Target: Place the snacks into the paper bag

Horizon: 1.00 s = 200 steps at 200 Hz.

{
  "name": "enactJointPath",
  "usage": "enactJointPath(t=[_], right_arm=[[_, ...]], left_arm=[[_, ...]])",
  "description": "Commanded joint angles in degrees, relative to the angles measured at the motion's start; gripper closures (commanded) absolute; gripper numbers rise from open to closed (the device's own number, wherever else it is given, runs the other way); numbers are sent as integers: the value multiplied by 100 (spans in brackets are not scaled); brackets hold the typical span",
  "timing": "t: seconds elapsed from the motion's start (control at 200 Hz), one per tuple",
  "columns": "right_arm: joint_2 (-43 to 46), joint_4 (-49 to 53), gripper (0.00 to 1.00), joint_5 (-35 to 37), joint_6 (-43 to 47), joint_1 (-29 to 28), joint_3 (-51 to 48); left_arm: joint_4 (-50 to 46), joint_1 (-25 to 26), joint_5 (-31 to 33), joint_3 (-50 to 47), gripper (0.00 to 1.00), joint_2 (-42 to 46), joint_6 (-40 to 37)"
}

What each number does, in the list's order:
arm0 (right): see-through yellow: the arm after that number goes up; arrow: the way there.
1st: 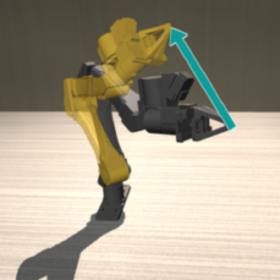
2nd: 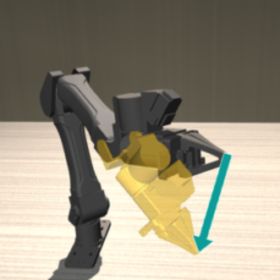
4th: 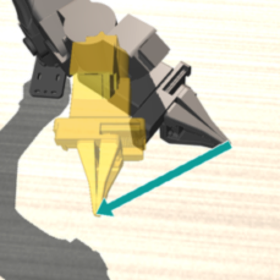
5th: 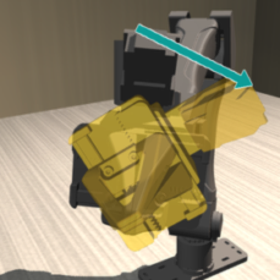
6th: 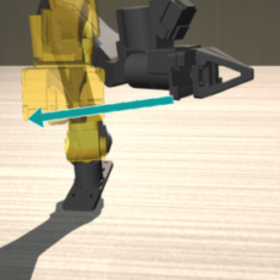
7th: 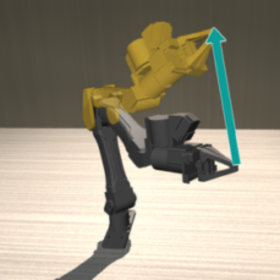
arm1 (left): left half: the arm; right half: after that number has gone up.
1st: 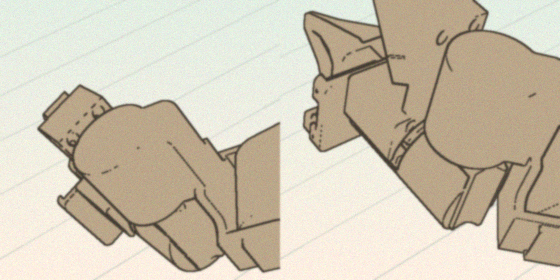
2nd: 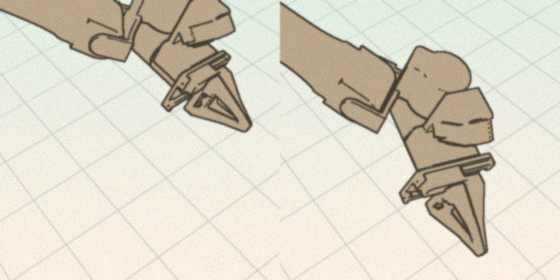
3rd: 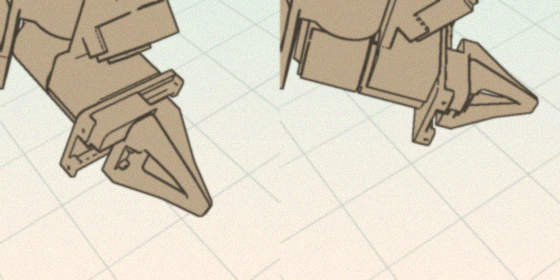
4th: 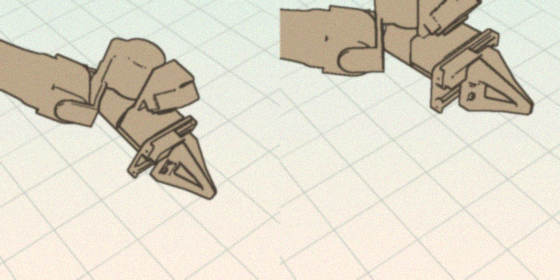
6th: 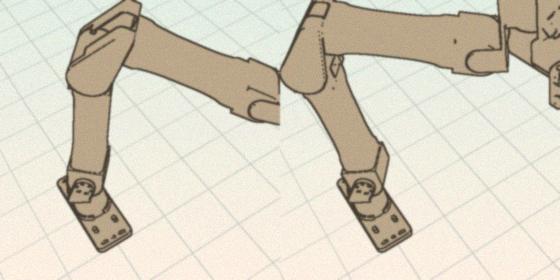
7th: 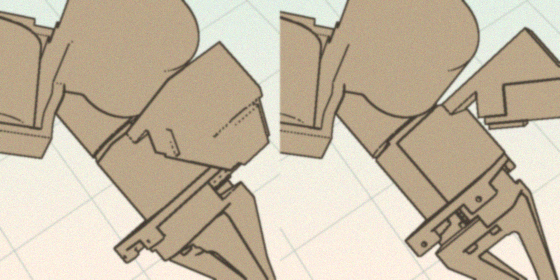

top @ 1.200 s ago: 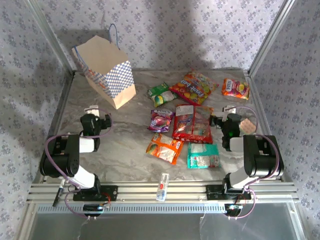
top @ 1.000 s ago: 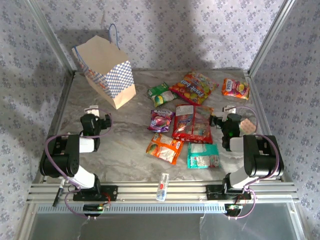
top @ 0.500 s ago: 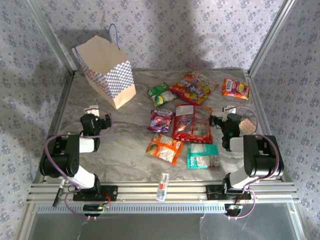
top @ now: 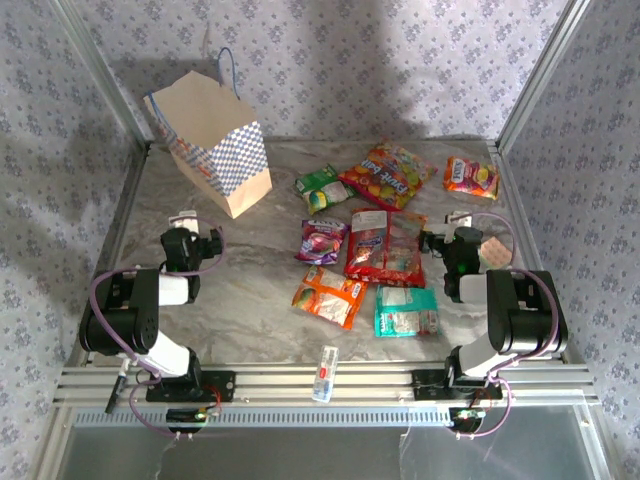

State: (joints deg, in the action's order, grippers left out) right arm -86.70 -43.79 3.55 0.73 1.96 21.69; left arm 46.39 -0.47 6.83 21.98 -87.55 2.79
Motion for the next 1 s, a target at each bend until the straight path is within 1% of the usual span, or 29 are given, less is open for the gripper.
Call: enactJointPath(t=[0.0,0.165,0.28,0.345,0.415,0.505,0.595,0.65,0.69,0.845,0.89,0.92,0.995], right_arm=[[-34,-103,0,-88,59,-3,94],[-20,-128,0,-86,69,-11,77],[66,43,0,50,100,-80,146],[180,251,0,129,125,-117,201],[414,738,0,170,146,-160,372],[736,1461,0,261,132,-214,633],[1024,1846,0,742,65,-340,770],[1206,2112,0,870,-16,-349,859],[1318,2327,0,909,-69,-362,946],[1704,2787,0,1106,-73,-555,1191],[1781,3139,0,1143,31,-670,1380],[1792,3392,0,1220,98,-742,1526],[1812,3638,0,1384,173,-909,1711]], left_arm=[[113,2,-68,131,0,-37,-66],[113,3,-86,123,0,-27,-77],[-324,85,-137,307,0,135,-206],[-599,142,31,377,0,320,-222],[-1255,203,248,549,0,661,-133],[-2289,198,276,900,0,1095,168],[-2769,240,284,1091,0,1505,455],[-3049,253,470,1239,1,1731,733],[-3461,265,568,1469,3,1865,956],[-5102,336,809,2535,7,2092,1506],[-5521,387,961,2848,10,2126,1720],[-5817,398,1012,3070,10,2141,1901],[-6368,454,1017,3558,10,2119,1965]])
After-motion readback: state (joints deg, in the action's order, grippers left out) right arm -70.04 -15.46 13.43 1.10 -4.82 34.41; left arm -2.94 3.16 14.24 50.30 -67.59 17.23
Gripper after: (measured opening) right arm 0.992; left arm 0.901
